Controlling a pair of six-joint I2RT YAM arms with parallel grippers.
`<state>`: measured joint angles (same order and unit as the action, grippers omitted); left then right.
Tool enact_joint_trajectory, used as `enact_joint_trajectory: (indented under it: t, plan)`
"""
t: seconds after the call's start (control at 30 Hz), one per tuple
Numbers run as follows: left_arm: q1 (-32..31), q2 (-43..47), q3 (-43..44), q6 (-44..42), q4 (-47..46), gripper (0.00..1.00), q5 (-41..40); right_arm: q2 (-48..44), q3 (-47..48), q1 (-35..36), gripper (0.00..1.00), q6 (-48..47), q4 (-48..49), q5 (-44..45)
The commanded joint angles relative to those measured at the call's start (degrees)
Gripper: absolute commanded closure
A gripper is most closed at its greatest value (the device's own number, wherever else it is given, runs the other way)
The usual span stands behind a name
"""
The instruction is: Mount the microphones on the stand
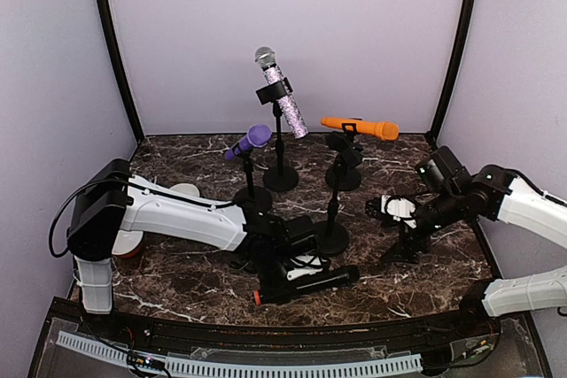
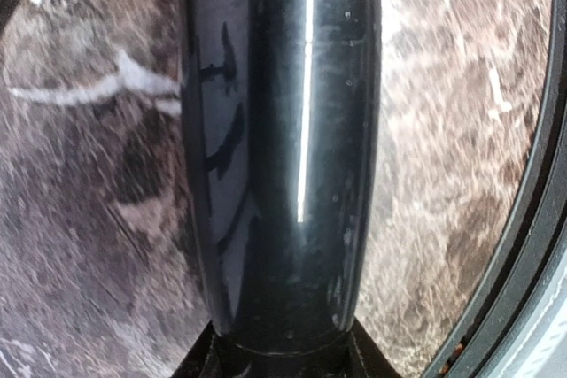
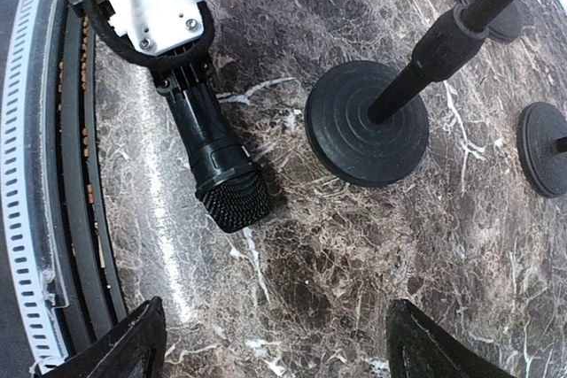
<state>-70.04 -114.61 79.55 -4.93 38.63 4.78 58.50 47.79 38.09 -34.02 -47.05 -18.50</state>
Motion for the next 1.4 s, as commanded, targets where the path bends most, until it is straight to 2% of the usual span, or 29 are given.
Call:
enact_joint_trajectory:
  t: [0.0,0.1,0.23,0.57,0.63,0.83,0.97,1.07,1.23,1.37]
  plan:
    - [-0.6,5.2,-1.6,-1.3,1.6,0.96,2.6,0.0,6.2,-1.6,0.15,-5.0,-7.8,-5.4]
    - [-0.6,9.0,-2.7,-0.8,-0.5,1.0,5.0,0.1,10.0,-4.6,0.16,-7.9,-12.6,-8.9]
    - [-0.6,14.2,-4.4,-0.4,-4.8,1.0,7.1,1.7,15.3,-8.7,0.17,-8.4,-13.7,-12.9]
    - [-0.5,27.8,-10.6,-0.7,-19.3,1.0,4.2,11.7,38.2,-21.9,0.16,-8.6,-20.0,-29.3]
    - [-0.5,30.0,-11.5,-0.2,-21.7,1.0,2.0,12.6,38.8,-22.7,0.14,-7.6,-17.8,-30.9]
    - [-0.2,35.9,-17.2,1.8,-32.5,1.0,-3.4,12.2,33.4,-22.6,0.1,1.1,0.3,-37.9]
    - [0.7,37.8,-18.7,3.5,-36.1,1.0,-4.9,15.0,33.3,-22.6,0.06,5.7,6.9,-42.3]
    - [1.6,38.8,-18.7,3.6,-37.1,1.0,-6.7,17.2,34.2,-21.3,0.0,6.7,8.3,-42.0]
    - [5.3,40.9,-20.7,6.2,-41.1,1.0,-5.2,18.7,34.0,-15.6,0.0,5.5,9.0,-33.9]
    - [7.0,42.2,-23.4,8.3,-45.4,1.0,-5.1,19.5,34.9,-11.8,0.04,6.2,10.3,-26.7]
